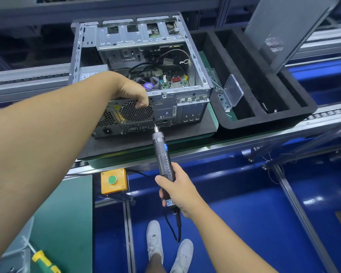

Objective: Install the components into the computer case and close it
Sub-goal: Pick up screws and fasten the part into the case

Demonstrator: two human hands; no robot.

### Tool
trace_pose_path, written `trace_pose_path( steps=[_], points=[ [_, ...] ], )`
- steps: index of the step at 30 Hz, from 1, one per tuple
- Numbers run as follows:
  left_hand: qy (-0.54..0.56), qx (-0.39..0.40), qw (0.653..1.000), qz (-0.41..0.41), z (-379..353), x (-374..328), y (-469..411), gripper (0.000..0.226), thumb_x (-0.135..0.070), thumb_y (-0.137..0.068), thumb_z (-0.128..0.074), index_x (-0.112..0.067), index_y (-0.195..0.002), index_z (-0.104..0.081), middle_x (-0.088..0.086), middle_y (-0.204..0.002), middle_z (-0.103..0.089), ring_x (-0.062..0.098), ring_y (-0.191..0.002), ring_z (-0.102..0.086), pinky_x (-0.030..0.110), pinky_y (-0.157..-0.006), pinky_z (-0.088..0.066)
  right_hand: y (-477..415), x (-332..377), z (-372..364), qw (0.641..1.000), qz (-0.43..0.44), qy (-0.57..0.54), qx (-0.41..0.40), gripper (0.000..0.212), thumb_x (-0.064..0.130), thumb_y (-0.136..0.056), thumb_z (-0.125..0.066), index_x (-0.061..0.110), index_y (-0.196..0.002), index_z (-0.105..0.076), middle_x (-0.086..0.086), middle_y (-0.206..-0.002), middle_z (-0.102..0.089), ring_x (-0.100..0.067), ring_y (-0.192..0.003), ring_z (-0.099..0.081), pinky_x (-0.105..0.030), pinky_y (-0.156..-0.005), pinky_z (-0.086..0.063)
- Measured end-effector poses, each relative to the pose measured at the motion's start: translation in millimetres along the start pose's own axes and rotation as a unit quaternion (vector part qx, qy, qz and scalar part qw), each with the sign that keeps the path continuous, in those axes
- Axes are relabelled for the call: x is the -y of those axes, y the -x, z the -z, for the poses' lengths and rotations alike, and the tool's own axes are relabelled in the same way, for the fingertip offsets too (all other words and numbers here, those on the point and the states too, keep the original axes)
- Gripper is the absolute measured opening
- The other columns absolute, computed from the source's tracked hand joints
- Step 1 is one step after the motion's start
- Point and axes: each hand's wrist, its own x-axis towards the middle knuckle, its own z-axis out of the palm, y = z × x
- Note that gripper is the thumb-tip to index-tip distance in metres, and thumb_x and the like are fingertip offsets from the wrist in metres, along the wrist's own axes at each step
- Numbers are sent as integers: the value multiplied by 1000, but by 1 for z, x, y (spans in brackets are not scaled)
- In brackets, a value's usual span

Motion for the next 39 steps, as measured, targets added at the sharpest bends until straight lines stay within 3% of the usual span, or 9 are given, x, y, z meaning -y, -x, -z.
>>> trace_pose_path(
  steps=[3,7,16,20,21,25,29,32,39],
  points=[
    [-7,-3,1000,18,1,0,-2,18,-20,-44,-53,-21,-34,-38,30,-138,-28,52,-109,-41,46,-106,-27,2,4,0,1000,-1,-11,9,20,24,-91,-66,25,-107,-55,-5,-71,-57,-13,-47,-53,-25,-45,-47],
    [-3,16,999,31,3,-2,-1,15,-20,-43,-53,-20,-33,-42,38,-144,-22,41,-138,-16,52,-114,-20,3,6,-1,1000,-1,-19,11,21,25,-91,-67,23,-108,-55,-2,-69,-56,-14,-51,-54,-27,-48,-49],
    [-14,-33,999,15,4,0,-3,34,-13,-63,-56,-19,-37,-35,41,-111,-33,48,-110,-43,45,-106,-28,1,7,-1,1000,-20,-9,21,14,41,-81,-66,37,-88,-55,-3,-61,-60,-24,-51,-53,-45,-61,-44],
    [2,-36,999,23,3,3,-7,31,-15,-59,-56,-18,-37,-35,19,-77,-38,23,-80,-30,41,-95,-29,1,10,0,1000,-13,4,15,12,40,-83,-65,38,-83,-54,0,-61,-60,-26,-53,-54,-43,-58,-47],
    [4,-35,999,24,3,4,-8,35,-13,-65,-56,-18,-37,-36,19,-77,-42,32,-131,-28,43,-102,-29,0,10,0,1000,-11,8,14,11,39,-84,-65,38,-83,-53,0,-60,-60,-26,-53,-55,-42,-57,-48],
    [-24,-12,999,23,4,-2,-4,22,-18,-48,-54,-21,-33,-37,41,-137,-32,47,-136,-24,50,-113,-23,0,11,0,1000,-8,11,12,11,37,-84,-64,38,-81,-53,0,-60,-59,-26,-53,-53,-39,-54,-49],
    [-25,-9,1000,8,7,1,-5,28,-16,-54,-54,-21,-34,-36,43,-107,-45,51,-127,-33,51,-113,-23,0,11,2,1000,-1,13,11,13,37,-83,-65,34,-85,-53,-1,-64,-59,-28,-54,-53,-34,-51,-49],
    [-5,-38,999,-3,4,7,-10,40,-1,-73,-51,-18,-42,-32,3,-66,-41,32,-75,-37,42,-88,-29,2,12,5,1000,2,16,15,15,36,-84,-66,31,-92,-54,-2,-68,-59,-26,-56,-53,-33,-50,-48],
    [16,-46,999,-21,3,13,-14,38,-8,-74,-60,-19,-50,-32,3,-73,-28,19,-66,-24,33,-61,-21,14,6,14,999,-12,41,27,26,34,-85,-67,34,-108,-56,0,-68,-59,-22,-60,-55,-33,-53,-52]
  ],
)
